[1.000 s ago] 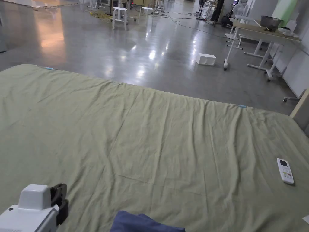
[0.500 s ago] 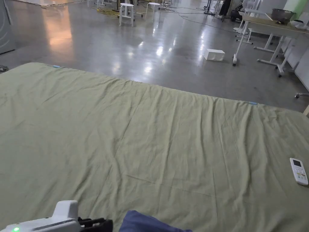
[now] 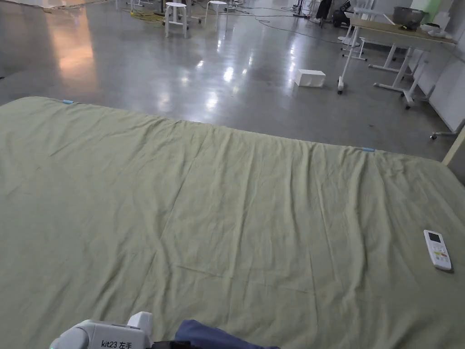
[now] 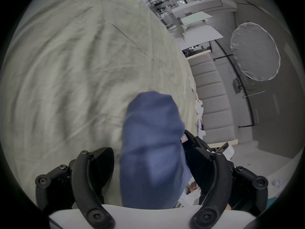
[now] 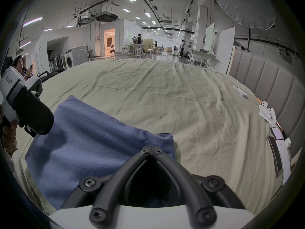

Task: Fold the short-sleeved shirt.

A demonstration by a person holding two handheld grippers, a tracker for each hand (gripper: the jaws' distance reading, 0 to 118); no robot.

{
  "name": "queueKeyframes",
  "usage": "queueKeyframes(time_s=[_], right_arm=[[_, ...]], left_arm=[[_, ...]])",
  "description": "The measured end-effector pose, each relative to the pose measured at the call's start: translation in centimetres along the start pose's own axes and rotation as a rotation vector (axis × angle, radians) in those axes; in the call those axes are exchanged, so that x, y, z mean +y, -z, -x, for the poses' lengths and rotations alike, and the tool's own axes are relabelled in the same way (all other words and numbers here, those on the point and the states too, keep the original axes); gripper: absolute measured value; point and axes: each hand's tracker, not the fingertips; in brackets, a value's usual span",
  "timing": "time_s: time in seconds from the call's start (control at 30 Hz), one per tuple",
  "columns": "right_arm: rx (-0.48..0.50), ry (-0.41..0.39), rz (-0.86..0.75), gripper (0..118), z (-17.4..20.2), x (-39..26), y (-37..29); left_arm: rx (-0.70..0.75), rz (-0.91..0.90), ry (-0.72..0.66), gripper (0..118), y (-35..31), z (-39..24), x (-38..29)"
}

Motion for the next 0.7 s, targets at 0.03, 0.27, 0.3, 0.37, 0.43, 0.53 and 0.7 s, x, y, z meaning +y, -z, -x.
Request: queueKeyframes(time_s=[0.03,0.27,0.3,0.37,0.43,0.53,0.7], right_arm=[[-0.001,0.000,-0.001,0,0.0,0.0,0.0],[0.002,0.021,0.004,0,-0.5,0.0,0.0],[0.007,0.028,0.003,0,-0.6,0.0,-0.1],[0.012,0.030,0.000,0,-0.6,0.0,-0.2],[0.009,0.030,-0.002,0,-0.6,0.1,-0.2],[0.005,0.025,-0.004,0,-0.7,0.1,-0.3],[-0.014,-0.016,-0.002,0,-0.7,0.3,-0.4]], left_arm=[[-0.018,0.010,-0.029,95,0.4,0.0,0.0],[-0.002,0.030,0.001,49,2.1,-0.4,-0.4],[-0.018,0.029,-0.017,44,1.9,-0.2,-0.4],[-0.082,0.024,-0.081,32,1.8,0.1,-0.7],[-0.134,-0.002,-0.144,28,1.6,0.7,-1.1],[-0.236,-0.034,-0.262,26,1.3,1.6,-1.8],[-0.236,-0.046,-0.256,26,0.4,0.7,-2.6]])
